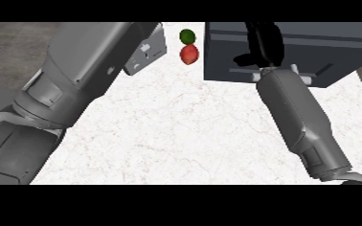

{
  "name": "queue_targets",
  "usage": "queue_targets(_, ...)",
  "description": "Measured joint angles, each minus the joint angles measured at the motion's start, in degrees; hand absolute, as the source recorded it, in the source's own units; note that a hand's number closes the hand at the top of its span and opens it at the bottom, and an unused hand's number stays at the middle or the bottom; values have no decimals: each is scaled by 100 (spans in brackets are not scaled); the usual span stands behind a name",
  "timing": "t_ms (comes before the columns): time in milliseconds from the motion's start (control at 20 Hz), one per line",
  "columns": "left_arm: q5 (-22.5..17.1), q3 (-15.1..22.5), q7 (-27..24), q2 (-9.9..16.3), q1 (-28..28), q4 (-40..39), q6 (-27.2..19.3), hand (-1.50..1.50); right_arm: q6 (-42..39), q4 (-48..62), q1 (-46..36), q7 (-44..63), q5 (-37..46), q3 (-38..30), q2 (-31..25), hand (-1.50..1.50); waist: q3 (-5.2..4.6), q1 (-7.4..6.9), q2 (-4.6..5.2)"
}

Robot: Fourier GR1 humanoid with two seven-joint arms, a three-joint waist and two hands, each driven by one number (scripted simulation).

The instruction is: Pick up the can, place it into the drawer and close the drawer

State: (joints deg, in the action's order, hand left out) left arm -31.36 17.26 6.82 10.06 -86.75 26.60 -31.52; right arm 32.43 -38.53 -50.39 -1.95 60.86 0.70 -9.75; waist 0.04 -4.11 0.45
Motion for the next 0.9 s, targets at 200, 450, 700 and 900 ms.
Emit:
queue_targets(200, 67, 64, 150, 114, 205, 327, -4, -150, 228, 652, -531, -80, 33, -195, -99, -150, 1, -68, 17)
queue_targets(450, 112, 120, 303, 297, 537, 761, 51, -150, 420, 1247, -944, -237, 38, -348, -155, -150, 4, -142, 37)
queue_targets(700, 138, 177, 374, 420, 875, 1194, 129, -150, 405, 1690, -1307, -255, 78, -425, -144, -150, 18, -194, 73)
queue_targets(900, 118, 169, 448, 631, 1156, 1527, 240, -150, 254, 1899, -1484, -474, -27, -549, -171, -150, 39, -219, 109)
